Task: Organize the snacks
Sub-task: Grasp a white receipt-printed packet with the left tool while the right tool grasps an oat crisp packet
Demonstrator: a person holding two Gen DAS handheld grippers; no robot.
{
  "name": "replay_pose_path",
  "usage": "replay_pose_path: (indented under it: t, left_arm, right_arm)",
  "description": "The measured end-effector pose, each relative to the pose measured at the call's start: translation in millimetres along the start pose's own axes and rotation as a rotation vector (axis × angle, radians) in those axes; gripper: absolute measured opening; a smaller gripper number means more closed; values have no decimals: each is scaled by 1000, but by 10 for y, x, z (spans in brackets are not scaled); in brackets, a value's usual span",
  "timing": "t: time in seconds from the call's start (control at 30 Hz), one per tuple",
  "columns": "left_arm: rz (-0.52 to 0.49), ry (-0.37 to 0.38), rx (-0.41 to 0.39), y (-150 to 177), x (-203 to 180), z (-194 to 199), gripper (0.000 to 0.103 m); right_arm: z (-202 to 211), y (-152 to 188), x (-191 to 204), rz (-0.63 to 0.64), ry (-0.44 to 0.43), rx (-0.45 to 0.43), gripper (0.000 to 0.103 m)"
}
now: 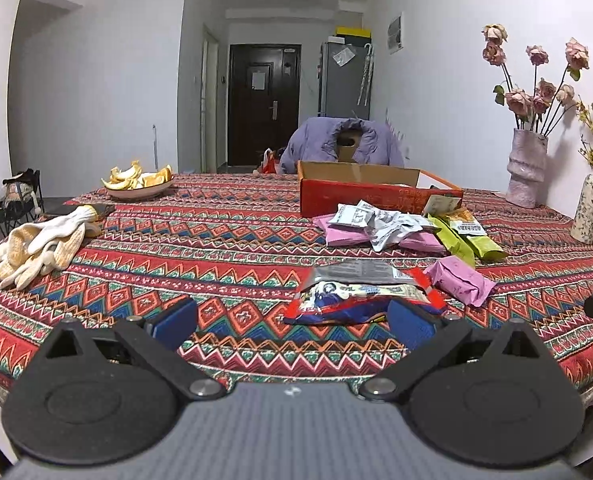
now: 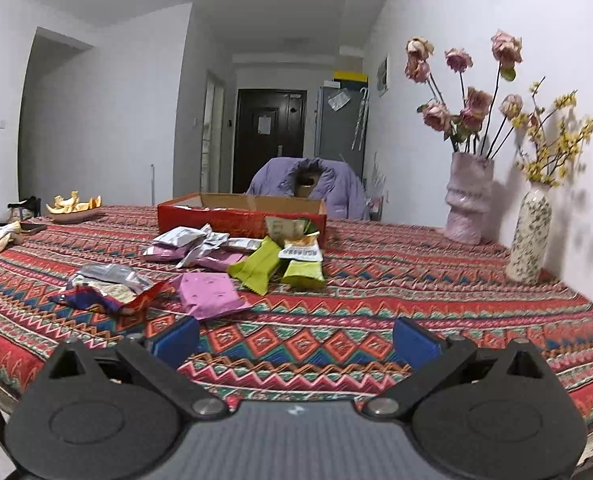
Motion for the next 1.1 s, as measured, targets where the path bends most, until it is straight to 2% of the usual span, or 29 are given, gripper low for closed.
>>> replay_pose_path:
  t: [0.4, 0.6, 0.73, 0.8, 0.83, 0.97, 1.1]
  left_arm:
    - [10, 17, 47, -180, 10, -386, 103]
    - [-3, 46, 69, -359, -34, -791, 103]
    - [-27, 65, 89, -492, -77, -1127, 103]
    - [-42, 74, 116, -538, -105, -1304, 102]
    - [-51, 82, 133, -571, -117, -1417, 98]
    - [-81, 120, 161, -742, -151, -1811, 89]
    - [-92, 151, 188, -922, -169, -2277, 80]
  right_arm:
    - [-311, -112, -10, -71, -50, 45, 103]
    - [-634, -263, -15, -129, -92, 84, 101]
    - [-909, -364, 36, -132, -92, 110, 93]
    - [-1059, -415, 71, -130, -99, 123, 93]
    - [-1138, -446, 91, -129, -107, 126, 92]
    - [-1515, -577, 158, -112, -116, 161, 76]
    - [-2008, -671, 183, -68, -67, 248, 73]
Point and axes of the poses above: each gripper's, at about its wrist camera, not at the fingertips, and z roughly against the way its jaws point, x to its left, y to its underside, the point moved 8 cm from there along -z, roughly the way its jaws point, and after that the axes turned 12 degrees about y, right-handed, at the moved point
